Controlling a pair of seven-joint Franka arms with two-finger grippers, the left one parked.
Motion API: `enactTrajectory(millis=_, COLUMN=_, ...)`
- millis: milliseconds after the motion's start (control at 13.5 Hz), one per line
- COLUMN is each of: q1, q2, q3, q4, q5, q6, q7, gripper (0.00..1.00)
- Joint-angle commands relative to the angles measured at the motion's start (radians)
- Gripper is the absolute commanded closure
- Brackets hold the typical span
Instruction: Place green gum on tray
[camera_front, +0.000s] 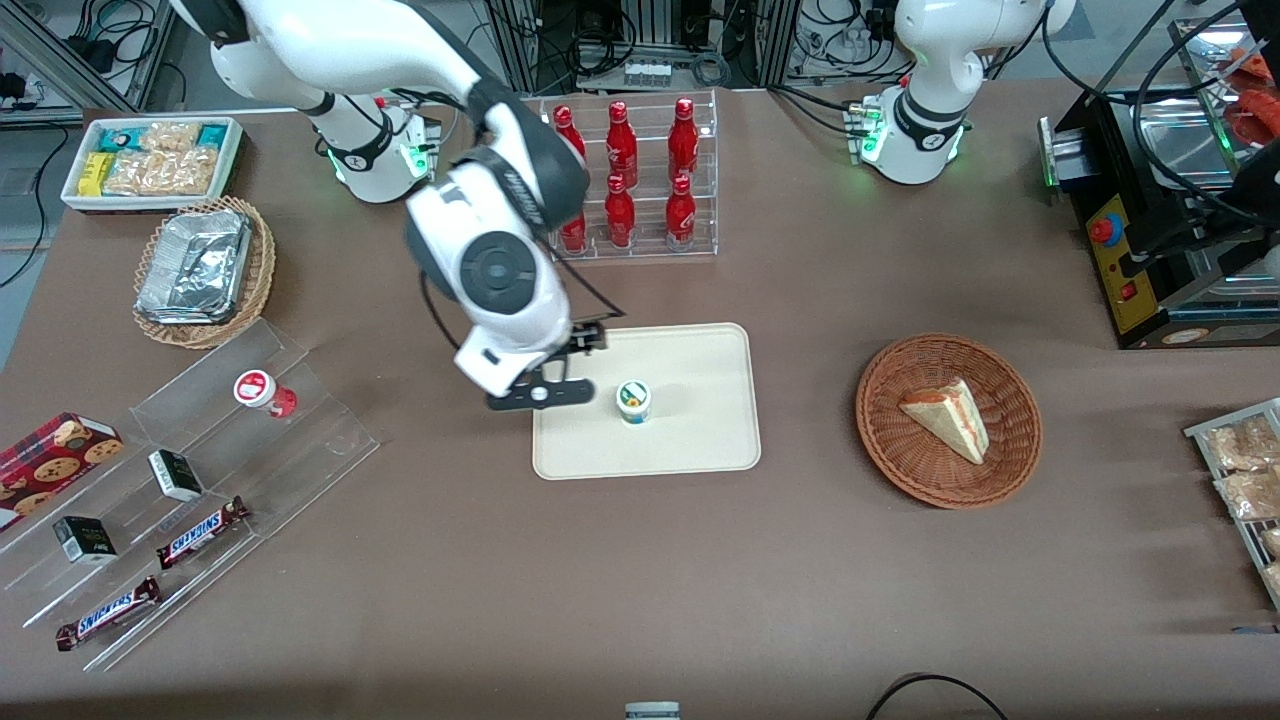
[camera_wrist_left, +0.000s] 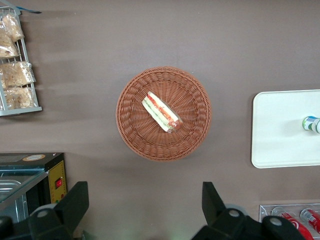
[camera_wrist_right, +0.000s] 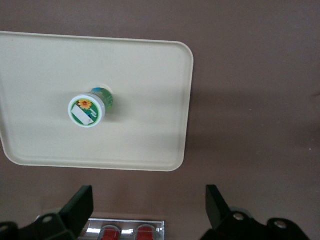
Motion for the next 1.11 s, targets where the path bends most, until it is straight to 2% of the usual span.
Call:
enactTrajectory(millis=0, q1=-0.069, q2=-0.036, q3=0.005, q4=-0.004, q5=0.015, q6=-0.062, q7=-0.100, gripper=0.00)
enactTrajectory(millis=297, q1=-0.163, q2=-0.119, q3=-0.016, q4=-0.060, q5=0.013, q6=-0.083, q7=-0.228, gripper=0.00)
enactTrajectory(millis=595, q1=-0.314, q2=-0.208, q3=-0.018, q4=-0.155, q5=0.012, q6=-0.060, q7=-0.326, gripper=0.00)
enactTrajectory(millis=818, q1=-0.429, q2=-0.262, q3=-0.018, q4=-0.191, q5=0.012, q6=-0.050, q7=-0.340, gripper=0.00)
enactTrajectory(millis=966, q1=-0.459, q2=-0.318, q3=-0.018, q4=-0.238, q5=0.007, q6=-0.040, q7=-0.341, gripper=0.00)
enactTrajectory(millis=1041, q1=-0.479, q2=-0.353, q3=-0.018, q4=-0.260, q5=-0.026, q6=-0.041, q7=-0.341, gripper=0.00)
